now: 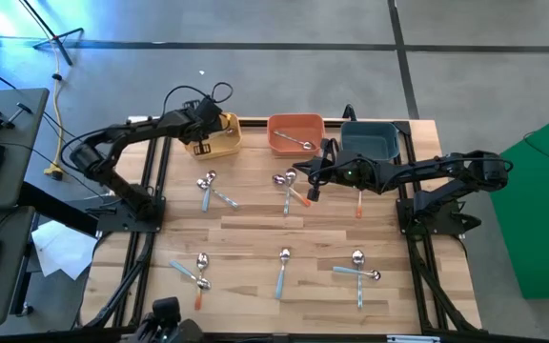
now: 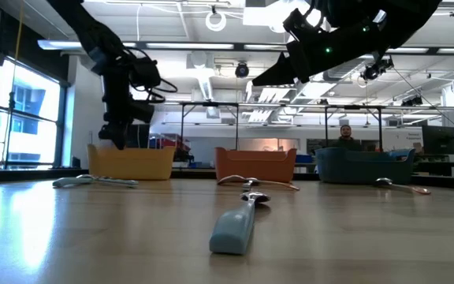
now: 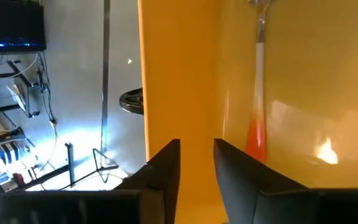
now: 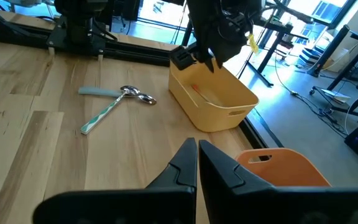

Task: Sort silverware by color (type)
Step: Adjust the yellow bin

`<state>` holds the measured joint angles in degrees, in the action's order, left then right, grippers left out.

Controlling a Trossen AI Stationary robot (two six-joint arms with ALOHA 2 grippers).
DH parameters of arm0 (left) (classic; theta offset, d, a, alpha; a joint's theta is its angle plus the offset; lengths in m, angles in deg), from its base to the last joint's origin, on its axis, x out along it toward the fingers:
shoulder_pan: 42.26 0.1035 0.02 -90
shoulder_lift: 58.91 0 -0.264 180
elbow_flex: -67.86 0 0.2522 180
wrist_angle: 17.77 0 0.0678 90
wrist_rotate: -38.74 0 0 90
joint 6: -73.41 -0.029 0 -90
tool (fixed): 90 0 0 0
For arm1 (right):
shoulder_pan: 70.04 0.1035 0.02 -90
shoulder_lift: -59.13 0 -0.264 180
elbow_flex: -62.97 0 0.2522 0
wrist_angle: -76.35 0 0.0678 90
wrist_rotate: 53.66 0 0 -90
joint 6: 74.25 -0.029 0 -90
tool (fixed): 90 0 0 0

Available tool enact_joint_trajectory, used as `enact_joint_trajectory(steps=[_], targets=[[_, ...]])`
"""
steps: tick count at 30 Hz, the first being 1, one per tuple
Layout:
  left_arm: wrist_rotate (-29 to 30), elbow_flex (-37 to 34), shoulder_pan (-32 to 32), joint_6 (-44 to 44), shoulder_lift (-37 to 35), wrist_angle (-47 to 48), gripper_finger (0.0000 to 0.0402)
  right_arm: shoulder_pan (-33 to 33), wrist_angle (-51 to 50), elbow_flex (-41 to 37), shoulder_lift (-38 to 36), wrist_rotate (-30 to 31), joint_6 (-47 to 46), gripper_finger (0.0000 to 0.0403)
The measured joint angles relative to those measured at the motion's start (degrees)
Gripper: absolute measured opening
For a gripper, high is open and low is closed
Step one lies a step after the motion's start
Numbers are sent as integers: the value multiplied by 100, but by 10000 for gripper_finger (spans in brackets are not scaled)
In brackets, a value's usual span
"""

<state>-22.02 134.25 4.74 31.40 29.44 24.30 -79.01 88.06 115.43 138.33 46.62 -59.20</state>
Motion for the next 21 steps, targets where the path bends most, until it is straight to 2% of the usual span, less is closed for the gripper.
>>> enact_joint_trajectory(steps=[3, 8, 11, 17, 21], targets=[[-164, 130, -227, 249, -137, 459, 56, 0, -19, 0, 0, 0, 2, 0], [-1277, 461, -741, 868, -249, 1540, 10, 0, -90, 0, 0, 0, 3, 0], [-1794, 438, -904, 1006, -246, 1962, 4, 0, -91, 0, 0, 0, 17, 0], [-1942, 408, -817, 1323, 59, 2483, 1, 0, -89, 0, 0, 2, 0, 0], [-1443, 408, -678, 1402, 281, 2448, 1, 0, -89, 0, 0, 0, 0, 0]])
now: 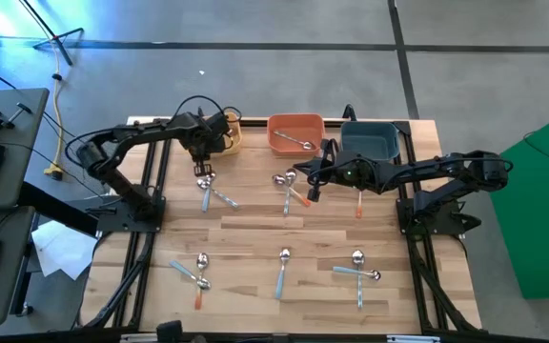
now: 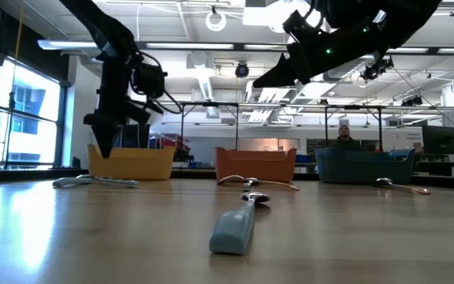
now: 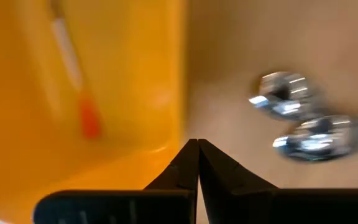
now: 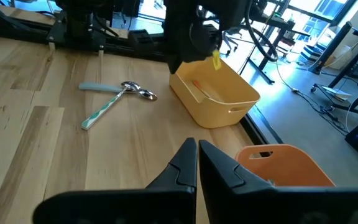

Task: Sort silverware by color (type)
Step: Adjust the yellow bin

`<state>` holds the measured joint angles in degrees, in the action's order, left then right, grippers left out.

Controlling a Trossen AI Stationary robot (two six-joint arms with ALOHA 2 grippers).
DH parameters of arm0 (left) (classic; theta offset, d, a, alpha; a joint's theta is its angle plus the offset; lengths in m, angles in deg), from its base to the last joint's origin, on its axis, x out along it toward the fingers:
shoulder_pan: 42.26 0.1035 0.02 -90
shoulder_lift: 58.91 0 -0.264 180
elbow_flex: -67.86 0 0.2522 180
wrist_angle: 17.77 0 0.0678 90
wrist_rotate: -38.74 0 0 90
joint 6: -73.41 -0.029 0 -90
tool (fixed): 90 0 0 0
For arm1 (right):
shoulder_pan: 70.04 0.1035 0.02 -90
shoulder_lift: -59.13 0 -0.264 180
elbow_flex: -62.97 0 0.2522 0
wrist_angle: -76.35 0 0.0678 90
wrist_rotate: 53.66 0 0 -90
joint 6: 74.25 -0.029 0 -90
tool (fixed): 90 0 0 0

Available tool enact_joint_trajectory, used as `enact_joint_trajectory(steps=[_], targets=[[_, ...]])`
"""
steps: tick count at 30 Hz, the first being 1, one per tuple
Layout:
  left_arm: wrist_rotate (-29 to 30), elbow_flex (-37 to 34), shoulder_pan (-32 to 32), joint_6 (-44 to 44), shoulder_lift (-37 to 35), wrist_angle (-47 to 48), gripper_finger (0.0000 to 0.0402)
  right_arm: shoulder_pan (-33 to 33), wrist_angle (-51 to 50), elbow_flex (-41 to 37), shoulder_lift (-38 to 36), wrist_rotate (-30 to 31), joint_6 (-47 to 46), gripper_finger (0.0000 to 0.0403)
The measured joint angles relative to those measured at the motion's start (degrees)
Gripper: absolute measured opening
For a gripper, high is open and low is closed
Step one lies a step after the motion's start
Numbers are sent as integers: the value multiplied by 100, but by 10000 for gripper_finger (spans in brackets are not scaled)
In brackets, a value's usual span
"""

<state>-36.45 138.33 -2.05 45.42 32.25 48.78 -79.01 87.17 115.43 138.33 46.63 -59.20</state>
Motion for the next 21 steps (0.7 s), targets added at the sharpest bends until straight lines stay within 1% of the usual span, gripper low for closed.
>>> enact_joint_trajectory(steps=[3, 9, 16, 21], targets=[[338, 0, 90, 33, 152, 1, 1, 0, 0, 0, 0, 2, 0, 0], [649, -4, 178, -13, 284, -84, 1, 0, 0, 0, 0, 2, 0, 0], [752, -4, 171, -4, 270, -171, 1, 0, -2, 0, 0, 2, 0, 0], [896, -4, 90, 168, 187, -110, 1, 1, -160, 0, 0, 2, 0, 0]])
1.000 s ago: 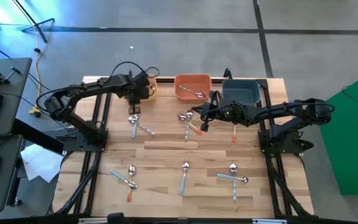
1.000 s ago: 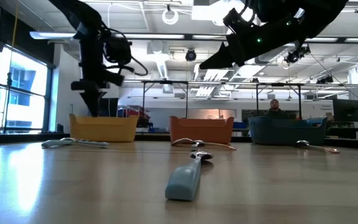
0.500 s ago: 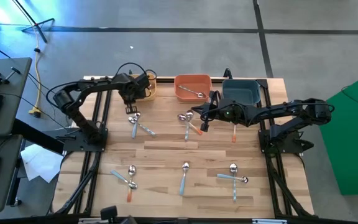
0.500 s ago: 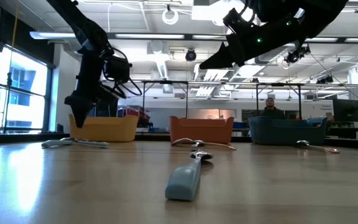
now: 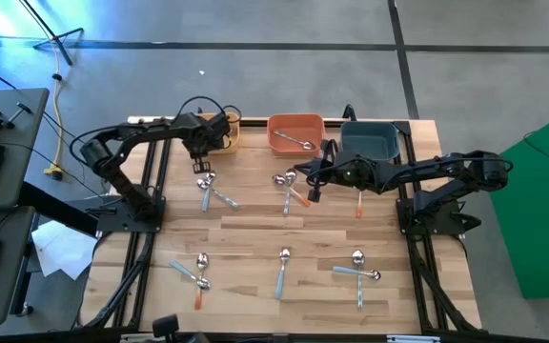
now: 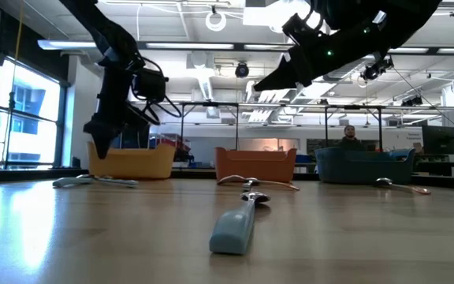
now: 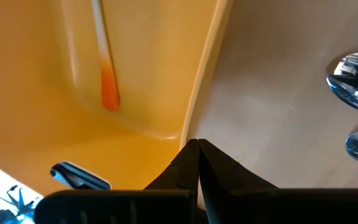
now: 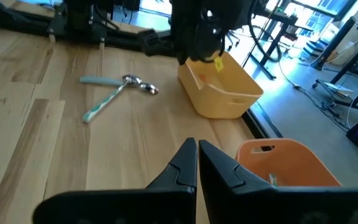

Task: Sort silverware by color (type)
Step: Adjust the yellow bin, then put the blue spoon into the blue bin

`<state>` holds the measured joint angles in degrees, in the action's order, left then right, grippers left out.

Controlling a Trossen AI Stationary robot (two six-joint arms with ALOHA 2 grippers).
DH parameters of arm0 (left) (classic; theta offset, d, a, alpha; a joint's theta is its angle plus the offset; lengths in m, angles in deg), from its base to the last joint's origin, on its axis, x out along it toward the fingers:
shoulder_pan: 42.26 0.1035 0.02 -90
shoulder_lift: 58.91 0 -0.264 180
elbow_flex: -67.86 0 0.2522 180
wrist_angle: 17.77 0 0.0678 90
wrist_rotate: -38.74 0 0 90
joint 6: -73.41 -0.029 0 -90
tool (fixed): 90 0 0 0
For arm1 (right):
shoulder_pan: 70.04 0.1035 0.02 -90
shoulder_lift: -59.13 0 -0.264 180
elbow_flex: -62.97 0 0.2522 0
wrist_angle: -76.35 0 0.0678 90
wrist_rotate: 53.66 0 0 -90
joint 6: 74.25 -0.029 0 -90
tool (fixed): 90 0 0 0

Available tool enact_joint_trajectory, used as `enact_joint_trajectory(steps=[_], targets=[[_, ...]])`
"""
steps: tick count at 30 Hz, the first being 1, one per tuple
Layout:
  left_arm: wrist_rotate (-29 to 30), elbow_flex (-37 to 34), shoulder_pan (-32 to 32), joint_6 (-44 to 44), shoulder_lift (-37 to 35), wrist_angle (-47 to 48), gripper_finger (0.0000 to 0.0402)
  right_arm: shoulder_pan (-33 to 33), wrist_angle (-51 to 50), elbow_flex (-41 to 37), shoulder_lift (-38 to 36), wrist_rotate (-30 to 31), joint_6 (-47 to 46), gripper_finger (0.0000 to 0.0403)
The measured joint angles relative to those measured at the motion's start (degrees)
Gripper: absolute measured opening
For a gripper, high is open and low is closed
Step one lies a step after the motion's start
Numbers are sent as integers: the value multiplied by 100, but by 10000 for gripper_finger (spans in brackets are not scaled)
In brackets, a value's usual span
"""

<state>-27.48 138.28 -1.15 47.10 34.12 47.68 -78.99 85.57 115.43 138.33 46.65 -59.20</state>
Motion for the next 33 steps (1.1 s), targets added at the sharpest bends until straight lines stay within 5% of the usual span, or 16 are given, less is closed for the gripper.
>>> enact_joint_trajectory(steps=[11, 17, 27, 33], targets=[[132, 0, -671, 814, -928, 27, 1, 0, -178, 0, 0, 1, -19, 0], [-515, -104, -1304, 1280, -1556, -357, 1, 1, -341, 0, 0, 0, -365, 0], [-1182, -1836, -2381, 1419, -2603, -3209, 1, 120, -499, 17, -23, 2, -360, 0], [-1565, -3181, -2812, 1625, -2918, -5654, 1, 494, -2415, 686, -114, 252, -956, 0]])
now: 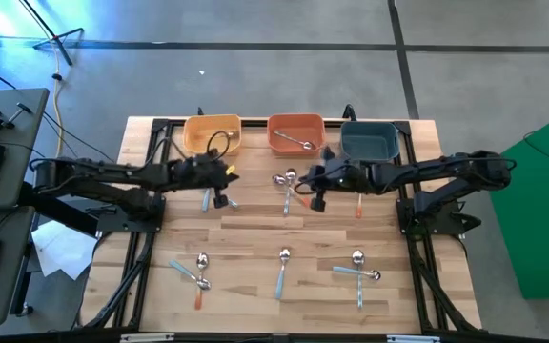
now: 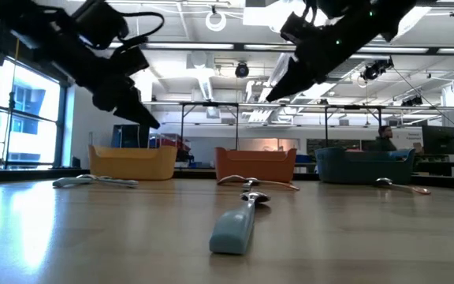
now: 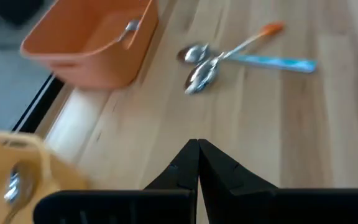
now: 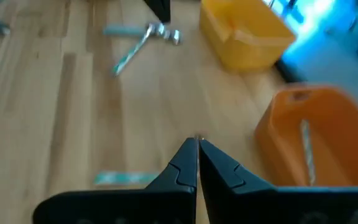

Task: Sort silverware by color (type)
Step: Put the blue spoon into the blue bin

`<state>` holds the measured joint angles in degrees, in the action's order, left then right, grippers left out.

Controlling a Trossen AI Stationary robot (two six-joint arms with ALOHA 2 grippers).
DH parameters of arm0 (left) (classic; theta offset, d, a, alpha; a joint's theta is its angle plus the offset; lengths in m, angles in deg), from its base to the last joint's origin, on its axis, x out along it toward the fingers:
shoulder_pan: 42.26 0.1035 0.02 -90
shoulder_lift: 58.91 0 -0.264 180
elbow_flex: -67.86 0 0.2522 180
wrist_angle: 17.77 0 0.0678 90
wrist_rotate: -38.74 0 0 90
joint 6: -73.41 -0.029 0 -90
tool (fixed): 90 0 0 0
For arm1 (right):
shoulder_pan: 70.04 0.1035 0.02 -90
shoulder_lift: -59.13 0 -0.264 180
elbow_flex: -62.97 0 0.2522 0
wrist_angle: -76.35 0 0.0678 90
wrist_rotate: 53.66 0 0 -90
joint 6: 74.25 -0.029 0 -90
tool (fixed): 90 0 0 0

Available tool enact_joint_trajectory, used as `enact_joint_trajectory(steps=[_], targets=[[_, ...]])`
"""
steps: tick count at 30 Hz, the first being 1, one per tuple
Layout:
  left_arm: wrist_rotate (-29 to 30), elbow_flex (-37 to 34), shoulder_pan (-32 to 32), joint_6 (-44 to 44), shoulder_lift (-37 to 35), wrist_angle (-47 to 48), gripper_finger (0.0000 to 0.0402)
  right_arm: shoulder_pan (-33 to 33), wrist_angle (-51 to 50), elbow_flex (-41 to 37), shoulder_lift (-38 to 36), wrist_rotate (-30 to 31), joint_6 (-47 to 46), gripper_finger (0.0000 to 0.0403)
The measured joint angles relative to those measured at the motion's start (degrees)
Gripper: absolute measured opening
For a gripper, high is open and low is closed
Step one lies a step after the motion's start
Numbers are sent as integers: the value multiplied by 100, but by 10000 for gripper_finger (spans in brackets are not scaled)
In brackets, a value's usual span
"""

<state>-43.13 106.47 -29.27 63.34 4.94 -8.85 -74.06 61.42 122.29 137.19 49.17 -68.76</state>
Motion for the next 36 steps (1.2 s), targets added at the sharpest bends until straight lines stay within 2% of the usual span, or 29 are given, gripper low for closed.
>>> enact_joint_trajectory(steps=[3, 6, 15, 20, 25, 30, 36], targets=[[-13, -455, -225, 4, -13, -964, 1, 322, -1136, 351, 0, 69, -436, 3], [-13, -785, -417, -73, -13, -1617, 1, 784, -1987, 569, 0, 53, -848, 22], [-10, -1103, -662, 73, -13, -2148, 1, 2356, -3494, 719, 4, 15, -3025, 145], [-10, -1103, -741, -133, -13, -2190, 1, 3233, -3586, 646, 27, -112, -4259, 192], [-7, -1103, -738, -108, -13, -2209, 1, 3871, -3562, 643, 362, -132, -5122, 197], [-7, -1103, -738, -103, -13, -2209, 1, 4117, -3331, 638, 877, -413, -5595, 197], [-2, -1103, -738, -93, -13, -2202, 1, 4110, -3281, 653, 1450, -703, -5555, 197]])
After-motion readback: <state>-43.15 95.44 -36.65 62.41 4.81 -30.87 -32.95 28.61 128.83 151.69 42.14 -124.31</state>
